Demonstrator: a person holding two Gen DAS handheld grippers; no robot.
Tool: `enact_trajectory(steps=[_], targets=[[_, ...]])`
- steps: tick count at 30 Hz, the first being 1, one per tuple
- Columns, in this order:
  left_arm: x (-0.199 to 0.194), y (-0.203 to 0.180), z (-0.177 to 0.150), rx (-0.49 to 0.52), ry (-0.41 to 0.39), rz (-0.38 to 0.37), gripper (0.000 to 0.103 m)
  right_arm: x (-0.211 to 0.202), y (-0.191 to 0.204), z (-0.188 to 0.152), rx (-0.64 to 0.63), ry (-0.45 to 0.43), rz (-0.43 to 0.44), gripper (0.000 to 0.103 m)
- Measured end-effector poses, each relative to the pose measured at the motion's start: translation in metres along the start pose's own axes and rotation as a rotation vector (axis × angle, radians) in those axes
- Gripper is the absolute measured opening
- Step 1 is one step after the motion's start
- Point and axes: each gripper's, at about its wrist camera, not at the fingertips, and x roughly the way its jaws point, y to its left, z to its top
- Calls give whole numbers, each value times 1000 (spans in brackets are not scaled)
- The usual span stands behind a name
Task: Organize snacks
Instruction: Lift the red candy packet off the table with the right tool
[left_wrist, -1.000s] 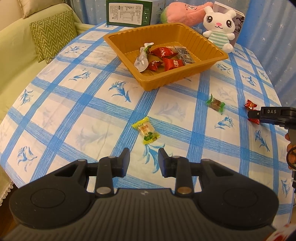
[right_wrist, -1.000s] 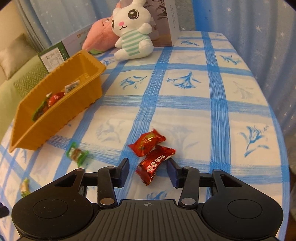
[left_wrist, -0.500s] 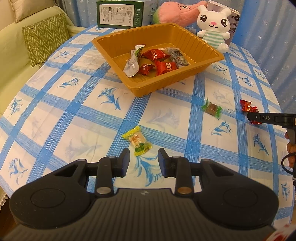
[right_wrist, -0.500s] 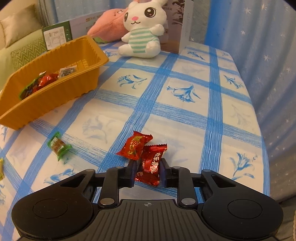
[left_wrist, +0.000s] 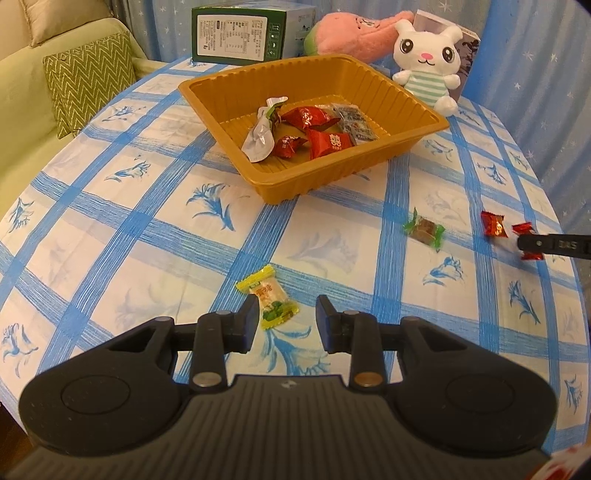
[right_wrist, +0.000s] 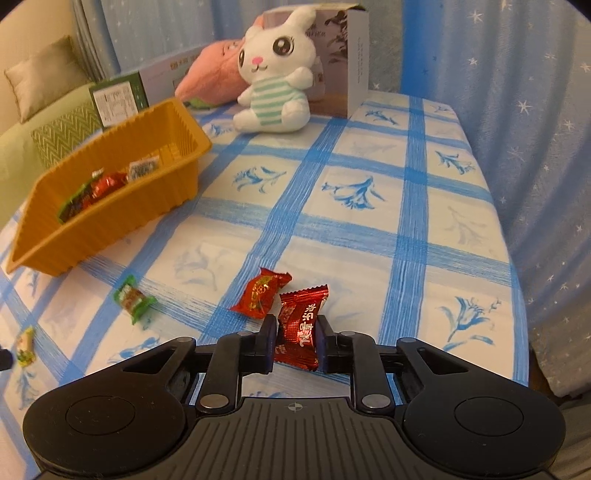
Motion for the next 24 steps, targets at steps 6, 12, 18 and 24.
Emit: enact_trajectory(steps=[6, 12, 18, 24], targets=[[13, 2, 2, -27, -3, 20, 30, -16, -5, 0, 23, -23, 12, 22], [27, 6, 7, -48, 22, 51, 30, -23, -10, -2, 37, -29, 10, 22], [36, 2, 11, -26, 46, 75, 30, -27, -12, -5, 42, -26, 13, 22], [40, -1, 11, -4, 61, 89, 20, -28, -10, -7, 34, -25, 23, 22]])
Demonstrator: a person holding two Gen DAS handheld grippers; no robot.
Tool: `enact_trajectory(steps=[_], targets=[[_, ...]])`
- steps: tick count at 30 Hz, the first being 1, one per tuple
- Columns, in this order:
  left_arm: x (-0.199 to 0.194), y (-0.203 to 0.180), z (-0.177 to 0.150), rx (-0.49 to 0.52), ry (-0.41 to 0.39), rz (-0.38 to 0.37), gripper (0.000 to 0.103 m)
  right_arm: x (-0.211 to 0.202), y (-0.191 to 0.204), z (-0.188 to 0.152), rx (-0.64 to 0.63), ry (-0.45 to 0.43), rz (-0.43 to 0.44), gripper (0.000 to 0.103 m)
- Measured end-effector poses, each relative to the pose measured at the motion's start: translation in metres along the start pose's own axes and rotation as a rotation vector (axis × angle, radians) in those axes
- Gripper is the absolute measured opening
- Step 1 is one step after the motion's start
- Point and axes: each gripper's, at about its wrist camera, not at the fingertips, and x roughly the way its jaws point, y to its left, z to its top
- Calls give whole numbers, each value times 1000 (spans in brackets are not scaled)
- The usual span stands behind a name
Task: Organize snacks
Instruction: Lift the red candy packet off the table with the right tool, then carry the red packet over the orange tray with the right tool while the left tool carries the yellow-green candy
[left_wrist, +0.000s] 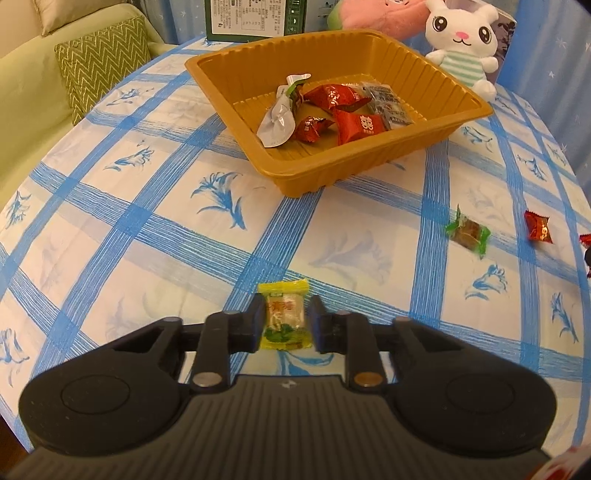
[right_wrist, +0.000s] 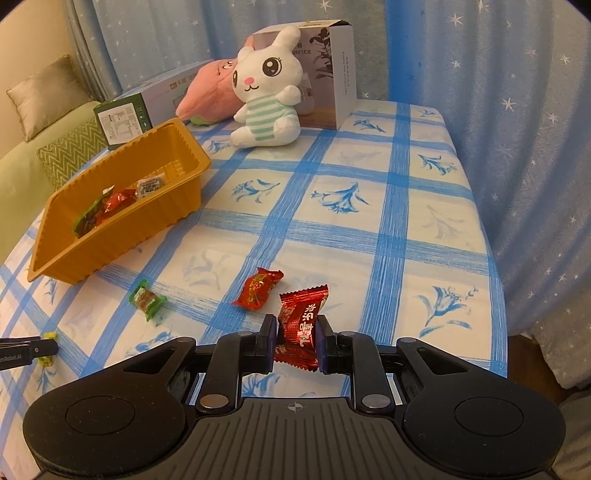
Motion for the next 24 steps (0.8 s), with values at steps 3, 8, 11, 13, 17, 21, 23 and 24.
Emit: enact_trajectory(steps=[3, 8, 11, 13, 17, 21, 23, 24], targets=[[0, 0, 0, 2, 2, -5, 19, -1, 1, 0, -5, -1, 7, 22], [-4, 1, -1, 8, -4, -13, 19, -4, 3, 0, -11, -4, 19, 22], [-11, 2, -2, 11, -12, -20, 19, -6, 6, 1, -19, -1, 34, 22], [-16, 3, -2, 12, -17, -29, 19, -7, 8, 2, -25, -3, 43, 22], [-32, 4, -4, 14, -35, -47, 19, -11, 12, 4, -31, -9, 66, 22], [-49, 4, -1, 13, -59, -68, 19, -15, 18, 8, -34, -15, 97, 22], [-58, 4, 2, 16, -76, -78, 19, -17, 21, 11, -39, -16, 114, 22], [-62, 3, 4, 17, -86, -84, 19, -17, 23, 13, -39, -19, 125, 22]])
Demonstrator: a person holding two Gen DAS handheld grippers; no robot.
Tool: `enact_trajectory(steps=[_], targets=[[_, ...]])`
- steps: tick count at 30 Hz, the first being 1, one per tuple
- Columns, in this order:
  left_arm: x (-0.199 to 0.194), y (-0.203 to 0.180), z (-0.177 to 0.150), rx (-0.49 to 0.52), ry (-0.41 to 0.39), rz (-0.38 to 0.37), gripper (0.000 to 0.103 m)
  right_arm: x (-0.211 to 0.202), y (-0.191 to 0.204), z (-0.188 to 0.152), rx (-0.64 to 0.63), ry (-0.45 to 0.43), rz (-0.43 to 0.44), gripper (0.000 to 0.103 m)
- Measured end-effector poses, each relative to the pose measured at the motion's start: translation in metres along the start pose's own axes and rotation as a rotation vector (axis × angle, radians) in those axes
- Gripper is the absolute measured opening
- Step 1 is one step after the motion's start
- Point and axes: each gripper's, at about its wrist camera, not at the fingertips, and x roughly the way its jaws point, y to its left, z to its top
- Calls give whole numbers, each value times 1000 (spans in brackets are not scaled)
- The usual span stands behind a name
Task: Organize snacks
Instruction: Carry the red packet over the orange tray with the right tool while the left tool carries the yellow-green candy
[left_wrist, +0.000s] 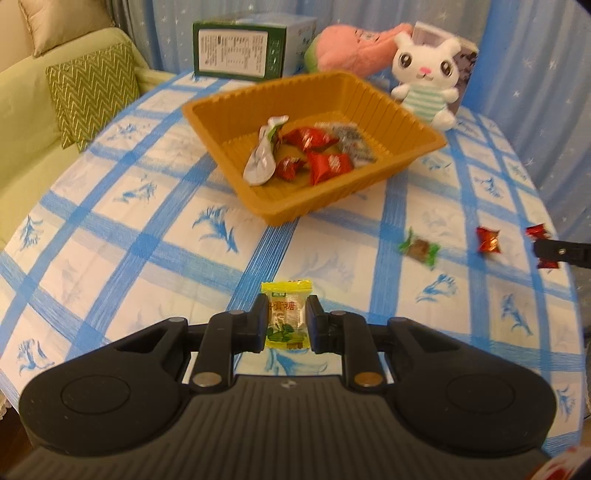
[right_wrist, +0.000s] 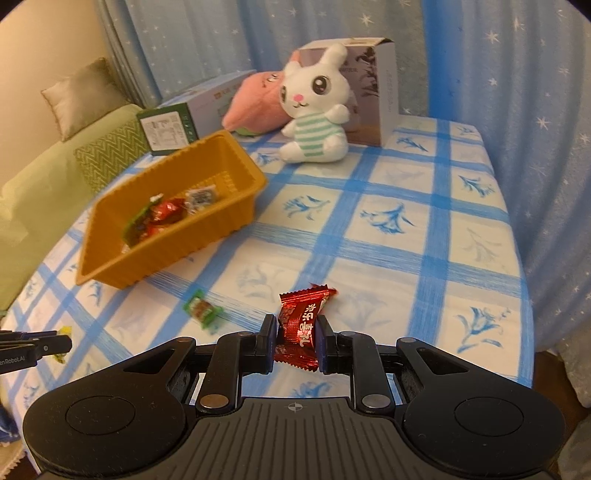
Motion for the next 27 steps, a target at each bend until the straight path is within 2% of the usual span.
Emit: enact_trajectory(steps=[11, 17, 27], targets=[[-23, -5, 33, 21, -88, -22, 19, 2, 31, 29, -47, -36, 109, 22], [-19, -2, 52, 41, -116, -13, 19, 10, 50, 46, -73, -50, 149, 22], [0, 13, 88, 66, -140, 24, 19, 28, 74, 78, -126, -79, 168, 22]])
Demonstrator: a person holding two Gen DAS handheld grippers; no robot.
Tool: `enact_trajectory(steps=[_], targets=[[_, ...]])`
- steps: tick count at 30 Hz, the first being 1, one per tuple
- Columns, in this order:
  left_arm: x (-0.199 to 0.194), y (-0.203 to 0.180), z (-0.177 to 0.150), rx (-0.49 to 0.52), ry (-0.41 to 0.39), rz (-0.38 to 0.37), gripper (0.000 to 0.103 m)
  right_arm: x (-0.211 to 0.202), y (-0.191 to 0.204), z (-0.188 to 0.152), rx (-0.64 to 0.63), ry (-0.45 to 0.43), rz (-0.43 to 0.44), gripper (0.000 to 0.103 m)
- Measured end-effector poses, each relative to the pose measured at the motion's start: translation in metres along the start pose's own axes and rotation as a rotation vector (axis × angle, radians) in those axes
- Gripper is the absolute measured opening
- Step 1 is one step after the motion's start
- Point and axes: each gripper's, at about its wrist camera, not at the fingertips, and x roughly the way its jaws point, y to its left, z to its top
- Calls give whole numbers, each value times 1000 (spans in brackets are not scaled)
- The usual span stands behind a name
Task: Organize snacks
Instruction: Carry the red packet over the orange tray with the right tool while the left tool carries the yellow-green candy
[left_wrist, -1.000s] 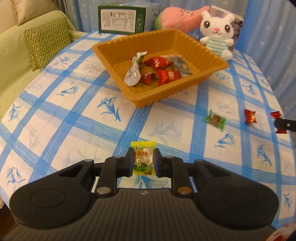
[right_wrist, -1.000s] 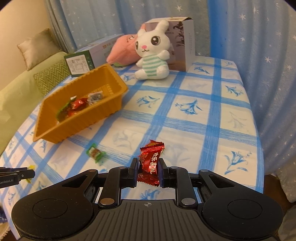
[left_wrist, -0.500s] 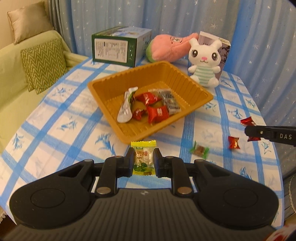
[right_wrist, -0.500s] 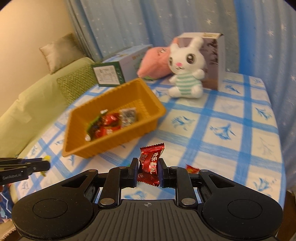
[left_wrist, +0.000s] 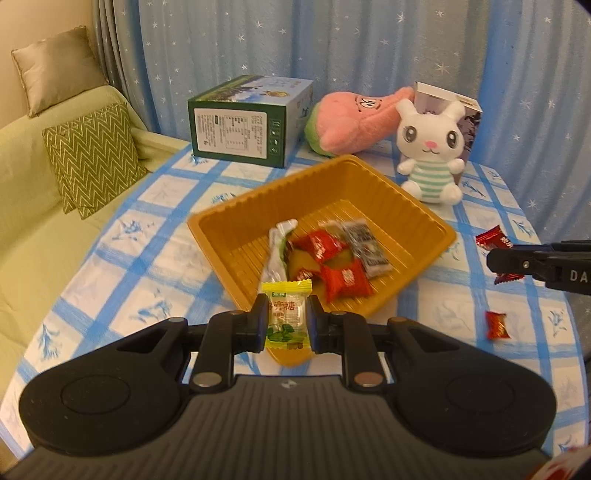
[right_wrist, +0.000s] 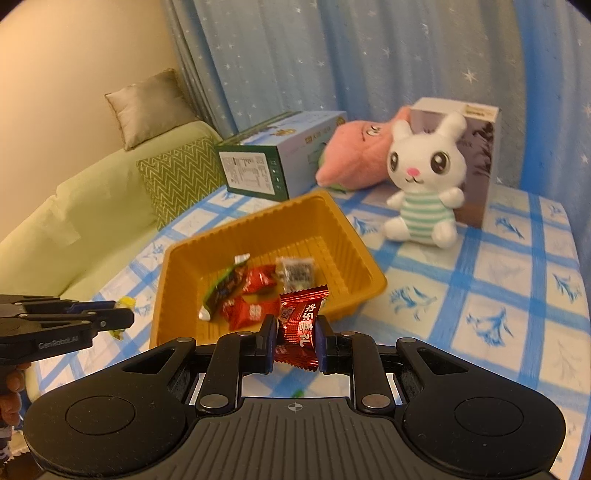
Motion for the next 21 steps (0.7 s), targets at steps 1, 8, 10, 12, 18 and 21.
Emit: enact_trajectory(steps=[1, 8, 10, 12, 18, 21], targets=[[4, 2, 3, 1, -1, 4, 20, 3, 1, 3, -4, -2, 0, 22], [27, 16, 25, 16, -4, 14, 20, 24, 6, 23, -18, -8, -3, 22], [34, 19, 30, 18, -10, 10, 19, 29, 6, 27, -20, -9, -7, 22], [41, 21, 36, 23, -8, 15, 20, 34, 6, 31, -21, -12, -10, 22], [65, 26, 48, 25, 11, 17, 20, 51, 7, 41, -20, -4, -24, 22], [77, 27, 52, 32, 22, 20, 20, 60, 7, 44, -17, 1, -27, 22]])
